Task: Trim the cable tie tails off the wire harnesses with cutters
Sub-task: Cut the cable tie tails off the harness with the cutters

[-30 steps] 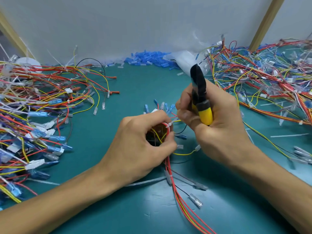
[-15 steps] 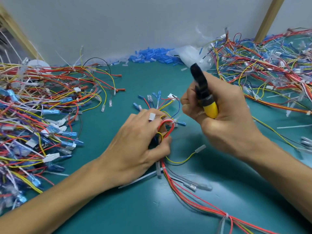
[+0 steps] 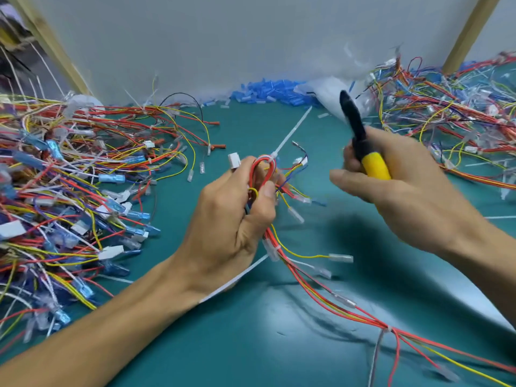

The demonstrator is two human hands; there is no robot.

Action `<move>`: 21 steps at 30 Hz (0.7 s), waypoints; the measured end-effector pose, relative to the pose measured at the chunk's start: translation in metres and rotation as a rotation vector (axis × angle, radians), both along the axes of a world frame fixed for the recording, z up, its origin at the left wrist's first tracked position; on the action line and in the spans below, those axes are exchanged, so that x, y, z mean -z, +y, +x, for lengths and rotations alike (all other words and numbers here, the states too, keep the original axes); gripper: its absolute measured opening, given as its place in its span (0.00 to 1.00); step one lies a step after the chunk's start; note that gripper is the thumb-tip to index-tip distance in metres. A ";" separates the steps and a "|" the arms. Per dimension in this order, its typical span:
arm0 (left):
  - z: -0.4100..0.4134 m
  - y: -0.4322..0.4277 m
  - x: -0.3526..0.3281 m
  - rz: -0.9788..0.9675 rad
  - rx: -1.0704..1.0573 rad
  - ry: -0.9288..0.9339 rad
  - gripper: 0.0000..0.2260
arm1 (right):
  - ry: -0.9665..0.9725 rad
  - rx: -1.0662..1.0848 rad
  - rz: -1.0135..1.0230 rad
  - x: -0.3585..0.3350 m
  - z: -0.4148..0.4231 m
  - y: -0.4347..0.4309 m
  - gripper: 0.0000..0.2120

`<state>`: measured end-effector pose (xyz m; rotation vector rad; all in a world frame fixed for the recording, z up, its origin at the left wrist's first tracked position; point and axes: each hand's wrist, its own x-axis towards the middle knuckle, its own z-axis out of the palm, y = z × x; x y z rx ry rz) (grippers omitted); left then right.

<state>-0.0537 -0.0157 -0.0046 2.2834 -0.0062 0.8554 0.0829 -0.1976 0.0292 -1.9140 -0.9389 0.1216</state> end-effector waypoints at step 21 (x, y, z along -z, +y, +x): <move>-0.001 0.002 0.003 -0.061 0.128 -0.003 0.15 | -0.209 -0.232 -0.220 0.003 -0.021 0.002 0.12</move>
